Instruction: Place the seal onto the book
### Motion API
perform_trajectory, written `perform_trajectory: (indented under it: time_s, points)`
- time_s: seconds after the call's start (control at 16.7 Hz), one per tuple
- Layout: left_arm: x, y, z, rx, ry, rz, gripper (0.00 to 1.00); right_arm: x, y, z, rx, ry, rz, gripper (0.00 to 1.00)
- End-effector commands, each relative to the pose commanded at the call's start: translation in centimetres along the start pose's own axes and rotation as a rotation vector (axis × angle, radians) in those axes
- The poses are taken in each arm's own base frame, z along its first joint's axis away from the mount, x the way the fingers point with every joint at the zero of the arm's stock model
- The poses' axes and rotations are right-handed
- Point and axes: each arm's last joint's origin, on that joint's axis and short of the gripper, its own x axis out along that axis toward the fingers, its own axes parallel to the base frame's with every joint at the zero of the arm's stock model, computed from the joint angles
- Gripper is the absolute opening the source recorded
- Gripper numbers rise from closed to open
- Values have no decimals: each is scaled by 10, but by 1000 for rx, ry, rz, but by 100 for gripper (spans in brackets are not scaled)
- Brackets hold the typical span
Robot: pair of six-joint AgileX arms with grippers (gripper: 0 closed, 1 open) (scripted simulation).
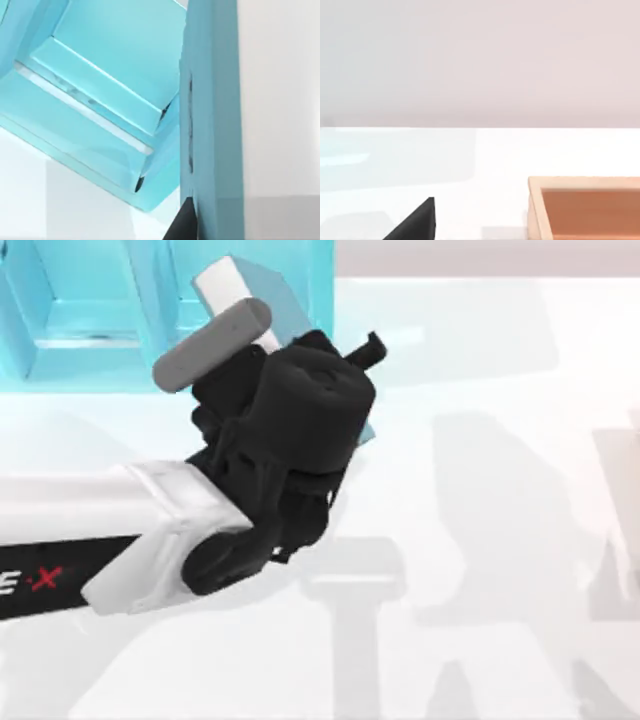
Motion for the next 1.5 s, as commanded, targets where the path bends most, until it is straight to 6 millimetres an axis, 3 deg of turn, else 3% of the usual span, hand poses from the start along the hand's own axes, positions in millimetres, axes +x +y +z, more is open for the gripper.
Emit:
perform_trajectory:
  time_s: [0.42,0.72,0.96,1.5]
  points:
    - [-23,-12,-78,-536,-28,55,0,0,0,0,0,0,0,100]
    - [-42,-12,-113,-838,-67,47,0,0,0,0,0,0,0,100]
    - [-51,-11,-125,-947,-83,35,0,0,0,0,0,0,0,100]
    - [-54,-9,-127,-953,-84,36,0,0,0,0,0,0,0,100]
